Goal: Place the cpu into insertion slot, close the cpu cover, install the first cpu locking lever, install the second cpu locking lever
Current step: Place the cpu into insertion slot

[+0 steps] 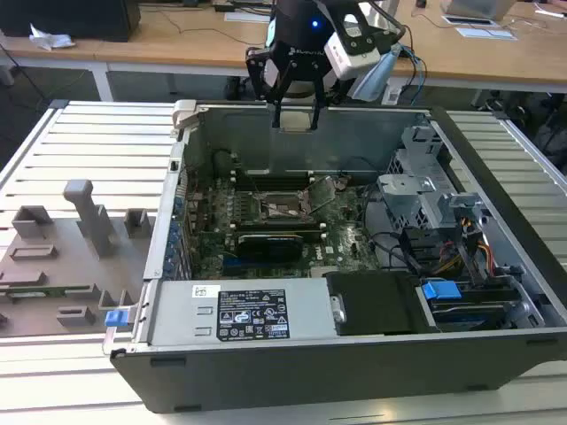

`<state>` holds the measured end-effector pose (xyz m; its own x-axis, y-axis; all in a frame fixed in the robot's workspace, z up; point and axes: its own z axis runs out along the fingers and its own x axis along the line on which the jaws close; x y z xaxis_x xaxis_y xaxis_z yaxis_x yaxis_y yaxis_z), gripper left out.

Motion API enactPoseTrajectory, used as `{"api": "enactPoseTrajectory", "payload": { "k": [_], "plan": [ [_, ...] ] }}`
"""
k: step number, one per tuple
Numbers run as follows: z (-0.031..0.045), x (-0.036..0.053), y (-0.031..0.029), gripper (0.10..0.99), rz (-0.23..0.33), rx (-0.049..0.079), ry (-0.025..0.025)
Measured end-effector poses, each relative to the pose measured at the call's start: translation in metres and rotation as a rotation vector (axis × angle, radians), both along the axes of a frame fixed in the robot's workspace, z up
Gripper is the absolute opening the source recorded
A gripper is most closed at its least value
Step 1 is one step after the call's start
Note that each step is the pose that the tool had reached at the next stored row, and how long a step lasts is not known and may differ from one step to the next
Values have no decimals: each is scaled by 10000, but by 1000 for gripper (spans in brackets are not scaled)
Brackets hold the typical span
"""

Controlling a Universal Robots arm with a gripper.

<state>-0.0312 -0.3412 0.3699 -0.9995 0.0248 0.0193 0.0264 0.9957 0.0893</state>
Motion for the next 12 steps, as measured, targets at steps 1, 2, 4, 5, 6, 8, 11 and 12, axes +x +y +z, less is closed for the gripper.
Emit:
{"api": "enactPoseTrajectory", "payload": {
  "k": [1,2,4,5,6,8,11,12],
  "plan": [
    [-4,0,0,541,0,0,0],
    [-18,0,0,541,0,-1,1],
    [-26,0,0,541,1,-6,0],
    [-30,0,0,541,1,-8,0],
    [-37,0,0,541,0,-9,0],
    [-45,0,0,541,0,-10,0],
    [-58,0,0,541,0,-10,0],
    [-65,0,0,541,0,-10,0]
  ]
}}
